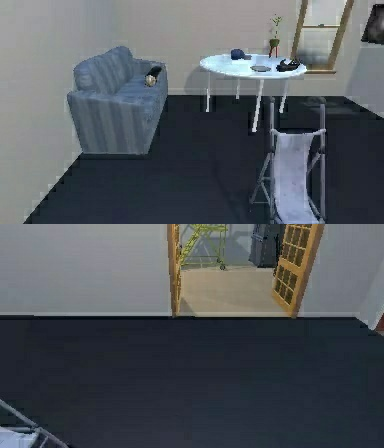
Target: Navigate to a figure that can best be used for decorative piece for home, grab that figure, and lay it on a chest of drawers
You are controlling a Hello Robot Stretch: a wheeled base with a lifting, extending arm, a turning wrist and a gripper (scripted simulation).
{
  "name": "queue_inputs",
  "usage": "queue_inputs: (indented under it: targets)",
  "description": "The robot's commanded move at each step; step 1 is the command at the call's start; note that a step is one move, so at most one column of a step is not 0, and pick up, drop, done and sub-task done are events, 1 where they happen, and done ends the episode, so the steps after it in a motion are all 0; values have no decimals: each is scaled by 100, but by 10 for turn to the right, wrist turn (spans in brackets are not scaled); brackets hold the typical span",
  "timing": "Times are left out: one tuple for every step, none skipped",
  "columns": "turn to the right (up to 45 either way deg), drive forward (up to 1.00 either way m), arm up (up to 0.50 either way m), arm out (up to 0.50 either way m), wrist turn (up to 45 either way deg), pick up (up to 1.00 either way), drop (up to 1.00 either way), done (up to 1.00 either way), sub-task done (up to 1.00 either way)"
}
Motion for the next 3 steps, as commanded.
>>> queue_inputs:
  targets:
    - [-240, 0, 0, 0, 0, 0, 0, 0, 0]
    - [0, 30, 0, 0, 0, 0, 0, 0, 0]
    - [240, 0, 0, 0, 0, 0, 0, 0, 0]
